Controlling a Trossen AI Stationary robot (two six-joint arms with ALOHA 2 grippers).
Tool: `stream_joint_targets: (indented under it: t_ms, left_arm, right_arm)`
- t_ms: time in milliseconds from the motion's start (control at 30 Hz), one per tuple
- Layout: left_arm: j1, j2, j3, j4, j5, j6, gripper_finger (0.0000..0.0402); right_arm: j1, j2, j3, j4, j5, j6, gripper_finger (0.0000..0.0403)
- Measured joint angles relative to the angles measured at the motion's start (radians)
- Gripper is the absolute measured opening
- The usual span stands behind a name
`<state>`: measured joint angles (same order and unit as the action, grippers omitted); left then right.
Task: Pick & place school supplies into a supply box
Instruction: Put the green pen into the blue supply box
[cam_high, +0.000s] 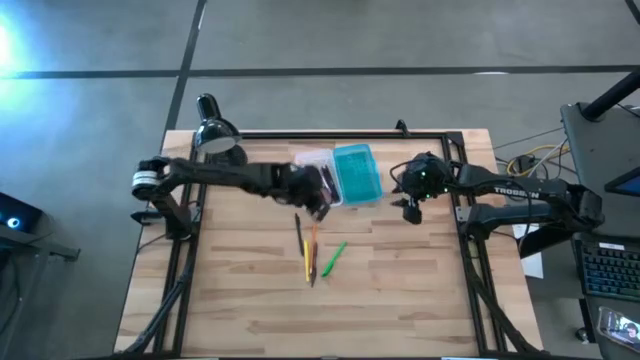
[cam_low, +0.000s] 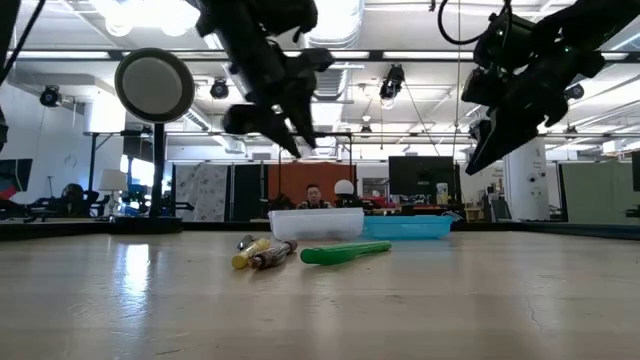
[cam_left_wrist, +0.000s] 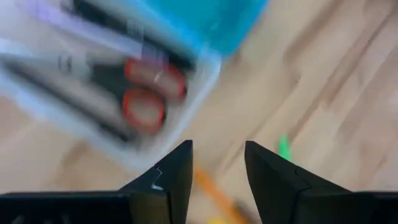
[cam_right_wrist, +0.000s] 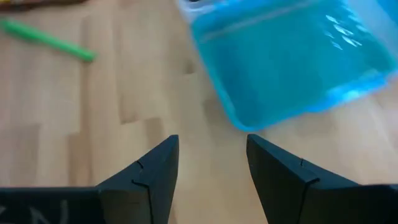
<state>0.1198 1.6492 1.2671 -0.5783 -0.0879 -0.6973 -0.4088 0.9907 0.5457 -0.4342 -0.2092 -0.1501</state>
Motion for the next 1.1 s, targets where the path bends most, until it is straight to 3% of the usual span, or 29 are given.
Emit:
stream_joint_targets:
  t_ms: [200, 400, 667, 933, 1100]
  left_arm:
    - [-0.128, -0.08, -0.14, 0.004, -0.006, -0.022, 0.013]
    - [-0.206, -0.191, -0.331, 0.161, -0.032, -0.19, 0.0131]
    - [-0.271, -0.365, -0.547, 0.424, -0.171, -0.351, 0.0131]
    - [-0.273, -0.47, -0.631, 0.436, -0.229, -0.379, 0.0131]
    - [-0.273, -0.494, -0.635, 0.413, -0.251, -0.367, 0.0131]
  right_arm:
    - [0.185, 0.061, 0.017, 0.097, -0.035, 0.001, 0.0178]
    - [0.351, 0.244, 0.107, 0.142, 0.036, 0.067, 0.0178]
    - [0.423, 0.513, 0.303, 0.097, 0.059, -0.156, 0.0178]
    - [0.476, 0.756, 0.5, 0.009, 0.055, -0.352, 0.0178]
    - [0.486, 0.866, 0.578, -0.011, 0.06, -0.381, 0.0178]
